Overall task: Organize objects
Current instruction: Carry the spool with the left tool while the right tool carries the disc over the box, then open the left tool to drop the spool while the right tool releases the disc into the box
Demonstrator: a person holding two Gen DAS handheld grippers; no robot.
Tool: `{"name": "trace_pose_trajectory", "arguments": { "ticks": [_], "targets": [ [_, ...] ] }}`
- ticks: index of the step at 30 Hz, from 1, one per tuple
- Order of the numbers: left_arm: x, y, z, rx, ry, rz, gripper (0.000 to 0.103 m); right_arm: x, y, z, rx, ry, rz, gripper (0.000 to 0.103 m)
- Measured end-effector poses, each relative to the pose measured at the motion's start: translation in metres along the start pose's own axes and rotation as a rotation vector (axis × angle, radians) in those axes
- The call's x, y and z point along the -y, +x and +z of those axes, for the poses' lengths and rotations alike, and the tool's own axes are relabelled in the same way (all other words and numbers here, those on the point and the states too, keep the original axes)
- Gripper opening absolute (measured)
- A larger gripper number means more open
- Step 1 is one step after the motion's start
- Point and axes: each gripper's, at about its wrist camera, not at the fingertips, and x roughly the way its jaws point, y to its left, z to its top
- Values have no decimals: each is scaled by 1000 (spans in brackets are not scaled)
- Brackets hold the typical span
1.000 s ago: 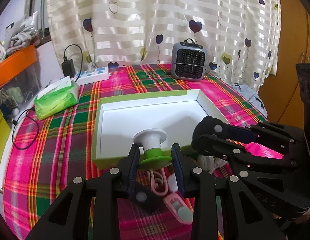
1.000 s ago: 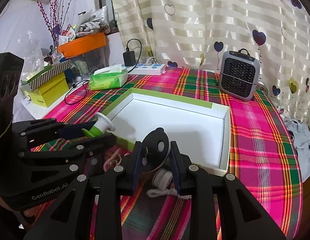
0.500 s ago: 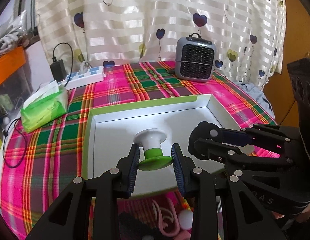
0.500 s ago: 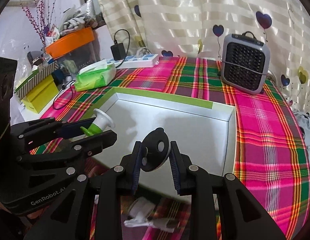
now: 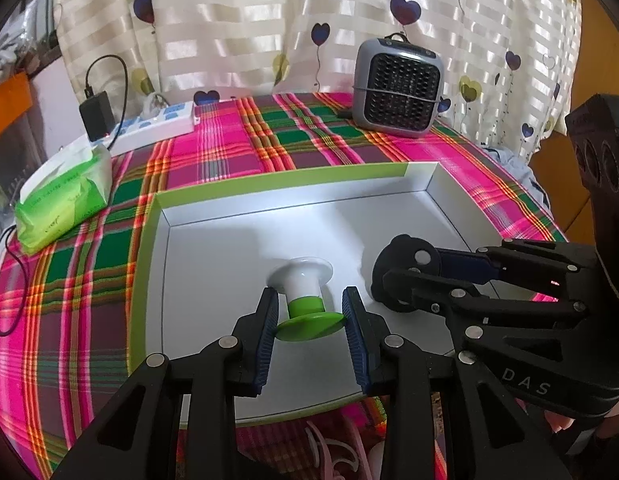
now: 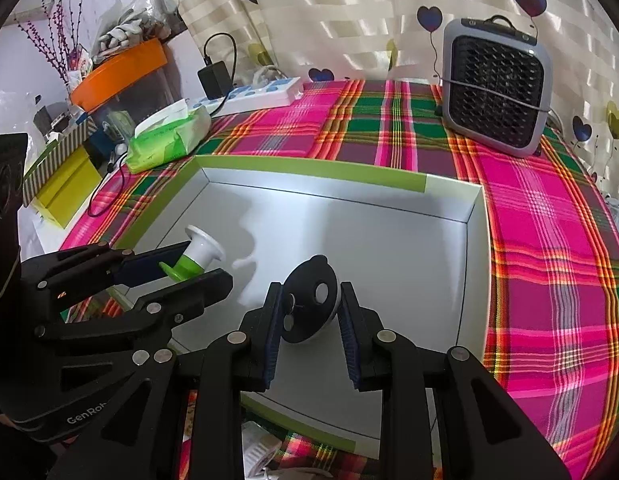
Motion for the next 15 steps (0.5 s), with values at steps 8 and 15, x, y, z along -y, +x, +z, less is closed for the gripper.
{"name": "trace_pose_trajectory", "arguments": {
  "ticks": [8,15],
  "targets": [
    [1,4,-1,-27,-7,-12,31,1,-2,0,1,4,-20,29],
    [-5,1,-2,-28,-39,-7,31,0,-8,-2,17,-7,-11,43]
  ]
}}
